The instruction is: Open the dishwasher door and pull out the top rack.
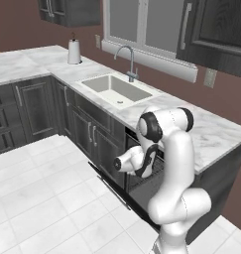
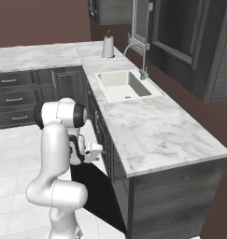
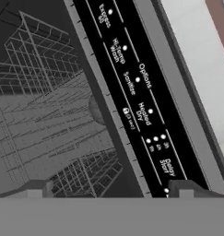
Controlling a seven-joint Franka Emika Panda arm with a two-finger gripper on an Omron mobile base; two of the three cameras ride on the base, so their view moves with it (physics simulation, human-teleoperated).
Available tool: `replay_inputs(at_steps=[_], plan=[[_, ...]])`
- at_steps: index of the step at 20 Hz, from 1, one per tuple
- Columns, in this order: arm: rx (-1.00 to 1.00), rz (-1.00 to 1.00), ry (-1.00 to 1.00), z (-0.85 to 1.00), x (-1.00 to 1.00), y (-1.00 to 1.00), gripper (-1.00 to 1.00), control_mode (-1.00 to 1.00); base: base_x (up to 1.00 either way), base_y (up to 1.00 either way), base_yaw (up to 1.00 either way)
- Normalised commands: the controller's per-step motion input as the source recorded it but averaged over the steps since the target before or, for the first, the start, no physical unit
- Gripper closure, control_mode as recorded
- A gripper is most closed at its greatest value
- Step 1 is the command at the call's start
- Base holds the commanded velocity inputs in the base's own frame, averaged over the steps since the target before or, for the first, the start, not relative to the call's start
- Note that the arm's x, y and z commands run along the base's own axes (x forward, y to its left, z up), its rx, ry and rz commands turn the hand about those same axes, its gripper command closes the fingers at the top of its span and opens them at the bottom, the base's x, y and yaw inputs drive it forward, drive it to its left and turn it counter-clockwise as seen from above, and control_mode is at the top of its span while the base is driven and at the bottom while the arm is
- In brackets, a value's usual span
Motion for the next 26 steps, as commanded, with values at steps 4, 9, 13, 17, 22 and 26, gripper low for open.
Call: replay_inputs(at_steps=[4,9,13,17,22,26], plan=[[-0.02,0.03,0.00,-0.32,0.33,-0.08,-1.00,-1.00,0.00,0.00,0.00],[-0.02,0.03,0.00,-0.26,0.29,-0.06,-1.00,-1.00,0.00,0.00,0.00],[-0.01,0.04,0.01,-0.16,0.23,0.00,-1.00,-1.00,0.00,0.00,0.00],[0.00,0.04,0.02,-0.14,0.23,-0.02,-1.00,-1.00,0.00,0.00,0.00],[0.00,0.03,0.05,-0.14,0.27,-0.07,-1.00,-1.00,0.00,0.00,0.00],[0.00,0.02,0.02,-0.13,0.23,-0.13,-1.00,-1.00,0.00,0.00,0.00]])
